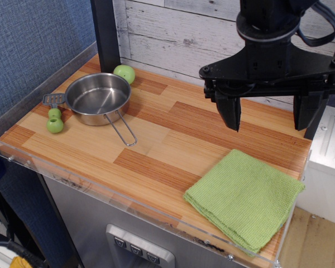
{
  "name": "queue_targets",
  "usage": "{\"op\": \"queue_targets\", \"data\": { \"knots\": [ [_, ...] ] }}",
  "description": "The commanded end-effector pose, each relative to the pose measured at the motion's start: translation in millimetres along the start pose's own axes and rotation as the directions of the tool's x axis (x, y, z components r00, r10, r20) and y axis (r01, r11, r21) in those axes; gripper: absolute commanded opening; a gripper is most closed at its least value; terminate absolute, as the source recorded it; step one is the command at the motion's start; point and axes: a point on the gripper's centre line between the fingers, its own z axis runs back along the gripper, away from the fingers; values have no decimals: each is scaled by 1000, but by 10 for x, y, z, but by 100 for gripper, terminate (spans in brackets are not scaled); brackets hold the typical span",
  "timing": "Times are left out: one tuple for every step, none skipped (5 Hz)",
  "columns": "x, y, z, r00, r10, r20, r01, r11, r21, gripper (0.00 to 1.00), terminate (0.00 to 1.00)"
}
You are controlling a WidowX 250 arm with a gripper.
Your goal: Set the pan to the back left of the green cloth.
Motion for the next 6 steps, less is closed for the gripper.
{"op": "queue_targets", "data": {
  "knots": [
    [0,0,0,1000,0,0,0,1000,0,100,0],
    [214,275,37,980,201,11,-201,980,7,100,0],
    [381,622,71,892,449,46,-449,893,-27,100,0],
    [436,792,16,795,605,43,-605,796,-18,100,0],
    [497,912,-64,731,680,52,-681,732,1,100,0],
    [625,1025,-205,711,701,57,-703,711,26,100,0]
  ]
}}
